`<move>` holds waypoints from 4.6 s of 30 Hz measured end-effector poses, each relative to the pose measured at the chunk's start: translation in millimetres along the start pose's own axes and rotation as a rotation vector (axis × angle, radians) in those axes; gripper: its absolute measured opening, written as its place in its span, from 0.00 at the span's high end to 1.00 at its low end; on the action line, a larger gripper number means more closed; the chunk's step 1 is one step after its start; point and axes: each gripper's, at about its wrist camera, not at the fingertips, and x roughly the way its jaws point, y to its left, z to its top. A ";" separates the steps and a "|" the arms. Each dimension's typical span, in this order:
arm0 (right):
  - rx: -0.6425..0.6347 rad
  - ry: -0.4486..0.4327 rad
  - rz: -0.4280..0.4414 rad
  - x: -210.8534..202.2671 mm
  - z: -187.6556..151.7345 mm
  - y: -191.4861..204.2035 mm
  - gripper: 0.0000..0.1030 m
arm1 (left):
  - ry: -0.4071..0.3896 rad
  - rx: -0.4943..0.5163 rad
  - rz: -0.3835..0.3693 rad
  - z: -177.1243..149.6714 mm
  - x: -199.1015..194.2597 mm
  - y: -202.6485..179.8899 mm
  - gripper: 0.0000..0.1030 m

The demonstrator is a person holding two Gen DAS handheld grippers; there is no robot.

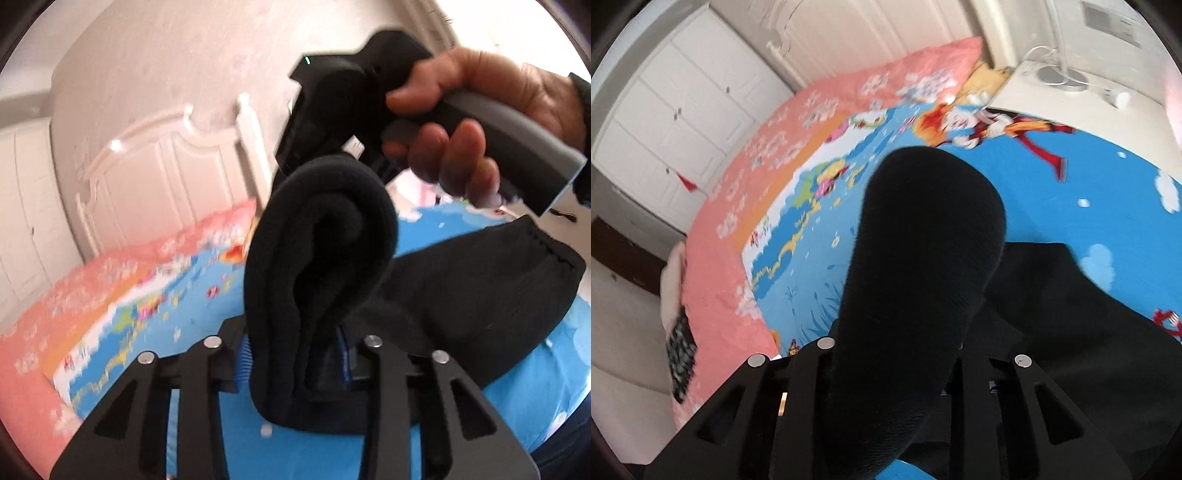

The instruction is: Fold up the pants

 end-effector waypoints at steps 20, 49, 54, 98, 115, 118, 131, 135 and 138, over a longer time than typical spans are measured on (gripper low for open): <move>0.272 -0.104 -0.114 -107.0 -120.9 -234.4 0.64 | -0.134 0.618 -0.310 -1.3 13.8 -241.5 0.66; 0.220 -0.261 -0.257 -169.4 -137.0 -244.6 0.75 | -0.287 0.838 -0.240 9.9 33.4 -282.1 0.74; 0.244 -0.259 -0.290 -171.7 -146.6 -258.4 0.75 | -0.298 0.870 -0.257 3.5 38.2 -295.2 0.74; 0.277 -0.391 -0.827 -159.4 -196.8 -238.1 0.32 | 0.356 -0.054 -0.612 52.5 141.7 -103.9 0.76; 0.438 -0.352 -0.886 -124.3 -231.8 -185.8 0.16 | 0.393 -0.089 -0.640 55.6 136.6 -107.8 0.16; 0.443 -0.397 -0.871 -120.5 -242.2 -187.2 0.16 | 0.392 -0.100 -0.556 60.3 132.8 -108.3 0.03; 0.486 -0.366 -0.814 -116.2 -245.7 -202.8 0.06 | 0.292 0.064 -0.567 119.2 165.7 -119.2 0.27; 0.509 -0.355 -0.771 -117.8 -248.5 -209.6 0.05 | 0.314 0.104 -0.711 148.3 193.7 -161.2 0.49; 0.491 -0.349 -0.773 -118.4 -246.9 -210.0 0.05 | 0.332 0.165 -0.746 166.0 213.2 -202.8 0.55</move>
